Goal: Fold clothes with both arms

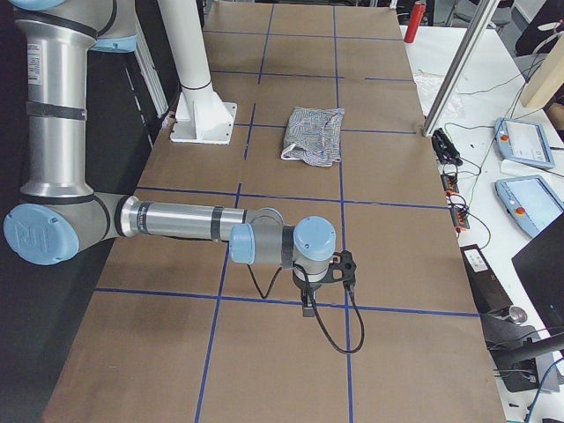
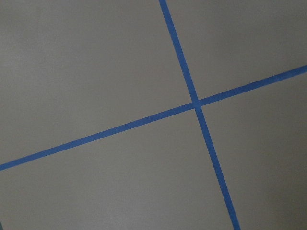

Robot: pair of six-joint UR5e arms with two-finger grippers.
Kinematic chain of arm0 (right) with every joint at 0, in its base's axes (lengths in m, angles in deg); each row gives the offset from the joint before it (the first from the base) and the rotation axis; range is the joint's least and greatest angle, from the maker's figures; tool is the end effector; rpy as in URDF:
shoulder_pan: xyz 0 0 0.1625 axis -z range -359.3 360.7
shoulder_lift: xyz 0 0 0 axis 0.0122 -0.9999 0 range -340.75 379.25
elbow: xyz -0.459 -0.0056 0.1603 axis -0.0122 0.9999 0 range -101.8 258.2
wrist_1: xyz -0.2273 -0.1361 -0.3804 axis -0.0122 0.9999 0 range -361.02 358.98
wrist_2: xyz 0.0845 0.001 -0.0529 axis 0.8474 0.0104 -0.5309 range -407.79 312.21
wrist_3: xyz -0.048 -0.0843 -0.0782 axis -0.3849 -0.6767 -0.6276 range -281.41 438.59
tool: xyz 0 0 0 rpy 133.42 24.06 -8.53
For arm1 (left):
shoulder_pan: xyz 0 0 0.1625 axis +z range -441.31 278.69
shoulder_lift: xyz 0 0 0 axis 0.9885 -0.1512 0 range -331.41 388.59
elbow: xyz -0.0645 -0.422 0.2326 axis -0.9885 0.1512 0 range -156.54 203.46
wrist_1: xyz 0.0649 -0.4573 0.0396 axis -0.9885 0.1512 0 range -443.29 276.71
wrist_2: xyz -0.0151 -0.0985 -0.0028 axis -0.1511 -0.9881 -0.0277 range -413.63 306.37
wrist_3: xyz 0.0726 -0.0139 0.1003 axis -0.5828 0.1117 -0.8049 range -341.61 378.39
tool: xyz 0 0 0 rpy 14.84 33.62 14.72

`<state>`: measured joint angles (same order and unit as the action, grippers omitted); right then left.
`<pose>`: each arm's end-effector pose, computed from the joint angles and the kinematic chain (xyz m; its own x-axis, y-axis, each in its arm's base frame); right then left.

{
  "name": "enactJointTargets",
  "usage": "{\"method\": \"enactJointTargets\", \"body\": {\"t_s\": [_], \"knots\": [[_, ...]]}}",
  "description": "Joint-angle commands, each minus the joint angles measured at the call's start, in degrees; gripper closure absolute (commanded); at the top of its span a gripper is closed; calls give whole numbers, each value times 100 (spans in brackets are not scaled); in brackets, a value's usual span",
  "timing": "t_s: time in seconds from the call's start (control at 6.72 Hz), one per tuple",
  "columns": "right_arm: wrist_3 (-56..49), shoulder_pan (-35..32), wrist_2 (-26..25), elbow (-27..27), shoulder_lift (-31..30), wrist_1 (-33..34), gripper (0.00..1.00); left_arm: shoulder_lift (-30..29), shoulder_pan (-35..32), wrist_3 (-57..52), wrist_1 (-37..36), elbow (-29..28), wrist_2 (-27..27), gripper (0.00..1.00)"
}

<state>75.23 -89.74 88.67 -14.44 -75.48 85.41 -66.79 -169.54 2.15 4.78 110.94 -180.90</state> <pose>0.0469 -0.5051 0.7464 0.6884 -0.0721 0.7217 0.0328 0.9971 0.0683 -0.0397 -0.5917 0.7221 0.7549 0.3123 -0.5768 -0.2518 0.9500 0.1848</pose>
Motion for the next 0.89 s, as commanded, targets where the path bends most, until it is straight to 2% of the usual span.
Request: {"method": "enactJointTargets", "body": {"t_s": [0.0, 0.74], "knots": [[535, 0, 109, -235, 59, -83, 0, 2, -1, 6, 0, 15, 0, 0], [793, 70, 74, -334, -28, -64, 0, 10, -10, 6, 0, 24, -8, 0]]}}
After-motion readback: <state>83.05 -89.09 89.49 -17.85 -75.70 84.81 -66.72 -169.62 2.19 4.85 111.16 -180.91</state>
